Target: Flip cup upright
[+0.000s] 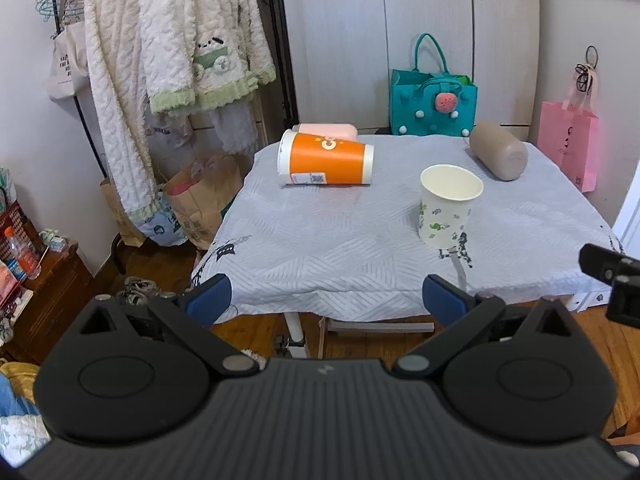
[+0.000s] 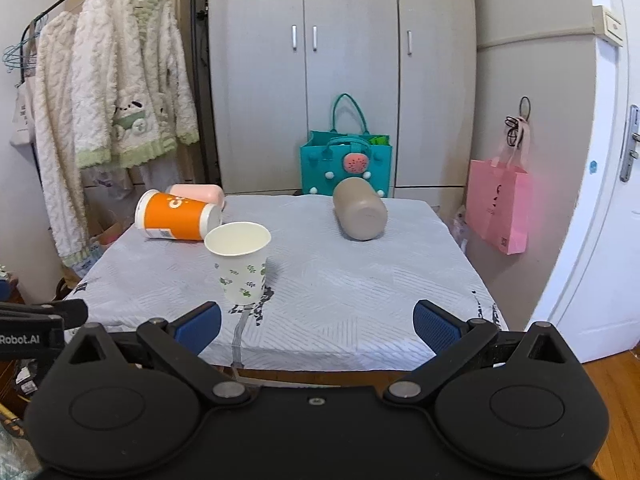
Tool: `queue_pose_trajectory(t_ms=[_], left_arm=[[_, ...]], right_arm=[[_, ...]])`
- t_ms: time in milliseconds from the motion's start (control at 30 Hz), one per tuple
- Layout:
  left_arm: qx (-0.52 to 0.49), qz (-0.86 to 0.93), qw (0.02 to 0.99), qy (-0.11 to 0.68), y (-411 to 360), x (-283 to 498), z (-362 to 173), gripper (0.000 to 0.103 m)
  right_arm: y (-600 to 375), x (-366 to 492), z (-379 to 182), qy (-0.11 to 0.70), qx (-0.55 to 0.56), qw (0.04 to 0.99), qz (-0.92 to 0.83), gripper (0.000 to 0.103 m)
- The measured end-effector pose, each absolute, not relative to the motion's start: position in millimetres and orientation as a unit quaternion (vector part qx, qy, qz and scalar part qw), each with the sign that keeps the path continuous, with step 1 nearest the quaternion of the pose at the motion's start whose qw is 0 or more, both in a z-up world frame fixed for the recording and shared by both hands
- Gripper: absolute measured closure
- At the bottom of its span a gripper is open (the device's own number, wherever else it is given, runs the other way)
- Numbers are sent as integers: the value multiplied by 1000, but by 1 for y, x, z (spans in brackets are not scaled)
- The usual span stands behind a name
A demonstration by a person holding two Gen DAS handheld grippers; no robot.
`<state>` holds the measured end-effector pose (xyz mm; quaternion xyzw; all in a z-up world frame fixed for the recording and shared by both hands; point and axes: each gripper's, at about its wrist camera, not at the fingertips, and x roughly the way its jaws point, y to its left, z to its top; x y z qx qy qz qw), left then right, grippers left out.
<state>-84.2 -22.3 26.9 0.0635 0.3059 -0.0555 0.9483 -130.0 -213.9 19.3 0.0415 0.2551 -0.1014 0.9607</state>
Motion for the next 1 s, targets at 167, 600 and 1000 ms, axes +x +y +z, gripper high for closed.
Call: queue_pose_trajectory(t_ms=[167,600,1000], left_arm=[[68,-45,944,320,-23,-80,24,0],[81,-49,946,310,-27,-84,23,0],[67,-53,944,318,-24,-80,22,0]], right_arm=[[-213,-131,19,255,44,960,-112,0],[-215,-131,20,258,48,958,-116,0],[-214,-130,20,259,46,958,-116,0]])
